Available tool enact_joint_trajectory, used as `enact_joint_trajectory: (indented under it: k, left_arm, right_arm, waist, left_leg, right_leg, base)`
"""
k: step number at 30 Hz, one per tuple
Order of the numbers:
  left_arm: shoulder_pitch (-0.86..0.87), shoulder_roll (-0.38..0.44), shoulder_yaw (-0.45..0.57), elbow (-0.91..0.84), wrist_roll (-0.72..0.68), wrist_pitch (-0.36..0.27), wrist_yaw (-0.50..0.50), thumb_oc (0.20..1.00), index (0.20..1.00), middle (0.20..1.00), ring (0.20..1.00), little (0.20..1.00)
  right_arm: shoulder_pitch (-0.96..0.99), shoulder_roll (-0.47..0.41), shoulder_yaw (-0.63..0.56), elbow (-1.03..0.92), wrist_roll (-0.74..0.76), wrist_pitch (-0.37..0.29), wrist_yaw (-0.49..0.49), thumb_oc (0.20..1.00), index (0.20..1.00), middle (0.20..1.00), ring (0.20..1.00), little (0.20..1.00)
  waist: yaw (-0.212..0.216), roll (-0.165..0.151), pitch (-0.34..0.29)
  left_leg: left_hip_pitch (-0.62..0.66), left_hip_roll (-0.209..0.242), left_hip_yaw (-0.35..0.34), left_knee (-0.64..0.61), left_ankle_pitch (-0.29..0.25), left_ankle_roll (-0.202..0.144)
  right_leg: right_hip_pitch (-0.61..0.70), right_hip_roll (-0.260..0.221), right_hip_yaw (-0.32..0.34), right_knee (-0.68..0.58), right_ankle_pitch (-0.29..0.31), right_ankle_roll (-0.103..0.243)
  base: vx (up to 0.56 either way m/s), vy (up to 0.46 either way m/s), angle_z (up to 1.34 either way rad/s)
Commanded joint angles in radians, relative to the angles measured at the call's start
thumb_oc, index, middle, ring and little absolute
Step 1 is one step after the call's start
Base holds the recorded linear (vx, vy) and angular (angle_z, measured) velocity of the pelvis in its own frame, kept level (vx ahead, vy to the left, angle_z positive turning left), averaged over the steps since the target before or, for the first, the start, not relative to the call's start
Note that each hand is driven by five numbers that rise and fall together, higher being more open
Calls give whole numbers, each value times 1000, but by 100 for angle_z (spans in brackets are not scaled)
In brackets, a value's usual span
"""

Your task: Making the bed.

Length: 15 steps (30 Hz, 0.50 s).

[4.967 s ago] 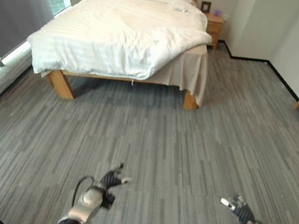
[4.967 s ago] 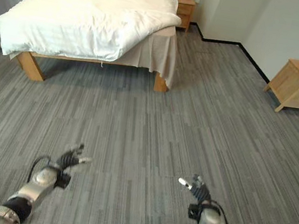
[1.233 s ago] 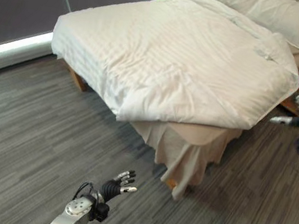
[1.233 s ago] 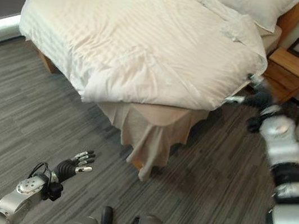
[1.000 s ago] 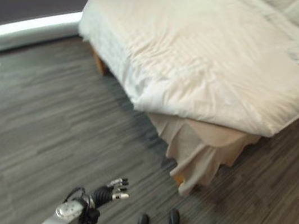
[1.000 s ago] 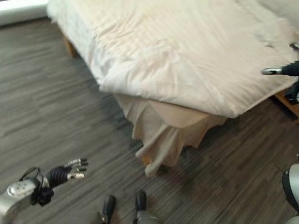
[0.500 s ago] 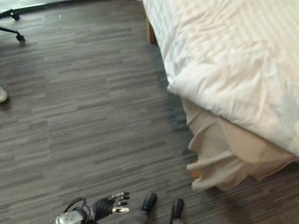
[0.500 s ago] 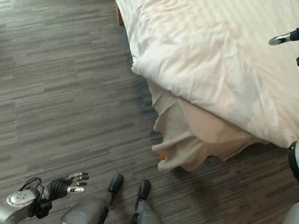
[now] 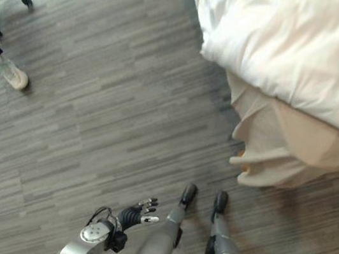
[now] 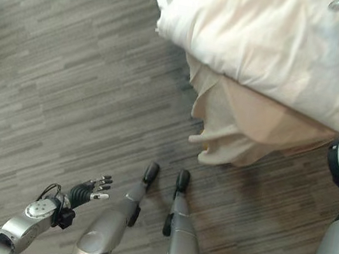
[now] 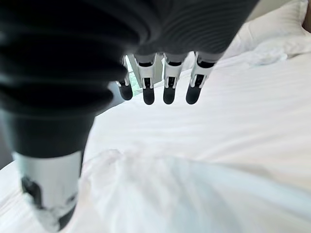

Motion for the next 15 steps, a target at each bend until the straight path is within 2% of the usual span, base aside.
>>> enact_joint_trajectory:
  k: [1, 4, 8, 13, 14, 15]
  left_arm:
    - [-39, 2, -32, -35, -31, -26, 23, 1000, 1000, 1000, 1000, 1000]
    - [-68, -15, -41, -40, -50, -35, 41, 1000, 1000, 1000, 1000, 1000]
    - [-89, -35, -37, -49, -77, -50, 59, 1000, 1000, 1000, 1000, 1000]
    - [-87, -56, -30, -44, -84, -58, 68, 1000, 1000, 1000, 1000, 1000]
    - [-86, -62, -28, -36, -82, -60, 72, 1000, 1000, 1000, 1000, 1000]
    - [-87, -63, -28, -36, -82, -60, 72, 1000, 1000, 1000, 1000, 1000]
  right_arm:
    - [-194, -42, 132, 9, 87, -21, -29, 1000, 1000, 1000, 1000, 1000]
    - [-270, -40, 185, 18, 109, -21, -32, 1000, 1000, 1000, 1000, 1000]
    - [-381, -45, 300, 40, 102, -21, -28, 1000, 1000, 1000, 1000, 1000]
    - [-424, -62, 346, 41, 104, -23, -35, 1000, 1000, 1000, 1000, 1000]
    - [-429, -64, 360, 42, 97, -21, -34, 859, 859, 859, 859, 859]
    - [-430, -64, 361, 43, 97, -21, -34, 602, 602, 602, 602, 602]
  waist:
    - [4, -42, 24]
    - [9, -34, 42]
    - [15, -7, 69]
    - [11, 10, 84]
    - [9, 12, 89]
    - [9, 12, 89]
  left_leg:
    - [35, 14, 13, -3, -7, -11]
    - [-17, 19, 17, -3, 7, -18]
    - [-72, 14, 11, -3, 28, -33]
    - [-83, 0, -7, -3, 36, -39]
    - [-81, -5, -11, -3, 36, -40]
    - [-81, -6, -11, -3, 36, -40]
  right_leg:
    - [-59, -6, 43, 79, -30, 39]
    - [-137, -2, 53, 116, -37, 34]
    - [-251, 2, 55, 222, -73, 32]
    - [-288, -4, 55, 277, -96, 32]
    - [-291, -6, 56, 287, -98, 33]
    - [-291, -6, 56, 288, -98, 33]
  base:
    - [7, -129, -2]
    - [-1, -92, -6]
    - [0, -66, -7]
    - [-4, -4, 2]
    - [-16, 10, 12]
    - [-27, 13, 14]
